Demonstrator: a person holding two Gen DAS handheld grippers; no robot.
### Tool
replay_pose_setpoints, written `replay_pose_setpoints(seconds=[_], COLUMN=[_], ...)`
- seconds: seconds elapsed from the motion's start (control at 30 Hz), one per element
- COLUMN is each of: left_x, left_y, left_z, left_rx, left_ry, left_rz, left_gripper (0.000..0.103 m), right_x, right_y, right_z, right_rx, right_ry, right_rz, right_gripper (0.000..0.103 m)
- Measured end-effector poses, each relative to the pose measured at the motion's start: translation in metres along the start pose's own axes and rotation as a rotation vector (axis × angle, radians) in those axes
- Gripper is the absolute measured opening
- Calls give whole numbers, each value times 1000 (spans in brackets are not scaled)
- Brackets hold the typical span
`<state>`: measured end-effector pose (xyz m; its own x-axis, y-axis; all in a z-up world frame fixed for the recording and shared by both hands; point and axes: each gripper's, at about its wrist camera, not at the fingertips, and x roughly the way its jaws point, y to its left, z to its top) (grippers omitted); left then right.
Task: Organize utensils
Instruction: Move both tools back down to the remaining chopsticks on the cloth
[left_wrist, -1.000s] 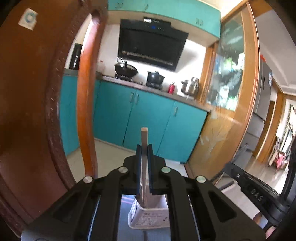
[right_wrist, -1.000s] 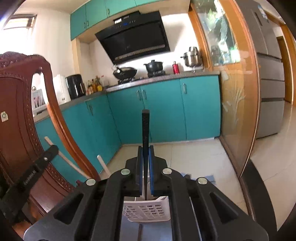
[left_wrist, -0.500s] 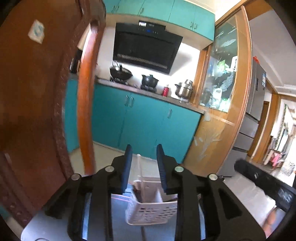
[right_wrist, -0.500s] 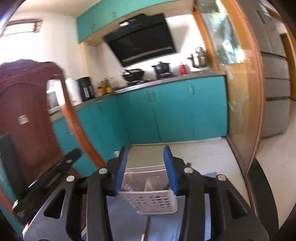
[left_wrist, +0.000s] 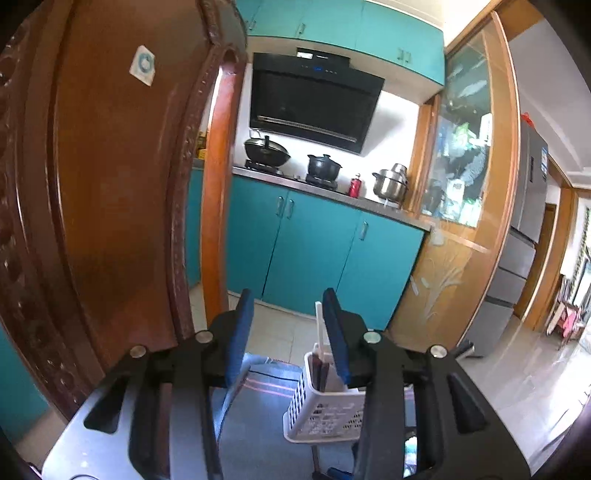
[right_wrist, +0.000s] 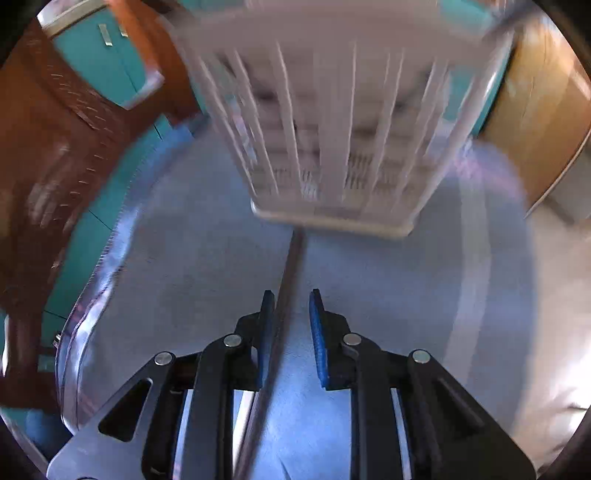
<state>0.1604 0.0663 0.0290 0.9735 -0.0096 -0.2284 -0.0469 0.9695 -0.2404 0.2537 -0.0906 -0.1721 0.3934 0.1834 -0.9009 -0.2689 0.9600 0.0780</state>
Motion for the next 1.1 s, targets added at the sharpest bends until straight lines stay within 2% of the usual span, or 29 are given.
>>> replay_pose_setpoints(seconds=[0.07, 0.1, 0.17, 0.27, 0.33, 0.43, 0.5, 0.53, 0.6, 0.63, 0.73, 0.83, 0.9, 1.07, 1.1], left_x=[1, 3, 7, 10, 14, 22, 35, 45, 62, 74, 85, 84, 84, 92, 93], left_y=[-2, -3, -6, -9, -11, -18, -20, -19, -16, -14, -16, -32, -43, -52, -54], left_z=[-6, -9, -18, -32, -44, -63, -81, -95, -114, -131, -162, -179, -188, -211, -212], left_rx=[24, 34, 62, 107, 133, 186, 200, 194, 163, 130, 106, 172, 215, 270, 288], left_ry=[3, 12, 35, 64, 104, 176, 297, 393, 536, 656, 809, 845, 859, 893, 878], left_rz=[9, 7, 0, 6, -13, -30, -59, -74, -100, -133, -165, -186, -204, -159, -154], left_gripper=[44, 44, 44, 44, 44, 44, 45, 45, 45, 45, 45, 45, 50, 50, 50], right_x=[11, 11, 13, 14, 13, 2, -5, -8, -10, -13, -19, -27, -28, -36, -34], right_y=[-1, 3, 7, 12, 11, -12, -32, -45, -66, -73, -87, -97, -103, -109, -109], right_z=[0, 1, 1, 0, -7, -11, -17, -23, -34, -38, -46, -43, -40, -40, -39], right_rx=[21, 7, -11, -35, -20, 56, 121, 166, 242, 270, 325, 360, 365, 354, 351], right_ry=[6, -20, -31, -39, -22, -7, -9, -1, 20, 21, 35, 14, -3, -10, -6], right_rz=[6, -26, -72, -132, -130, -116, -124, -116, -72, -40, -13, 6, 1, -18, -18], right_gripper=[25, 28, 28, 10, 8, 6, 6, 6, 7, 7, 7, 7, 8, 18, 19])
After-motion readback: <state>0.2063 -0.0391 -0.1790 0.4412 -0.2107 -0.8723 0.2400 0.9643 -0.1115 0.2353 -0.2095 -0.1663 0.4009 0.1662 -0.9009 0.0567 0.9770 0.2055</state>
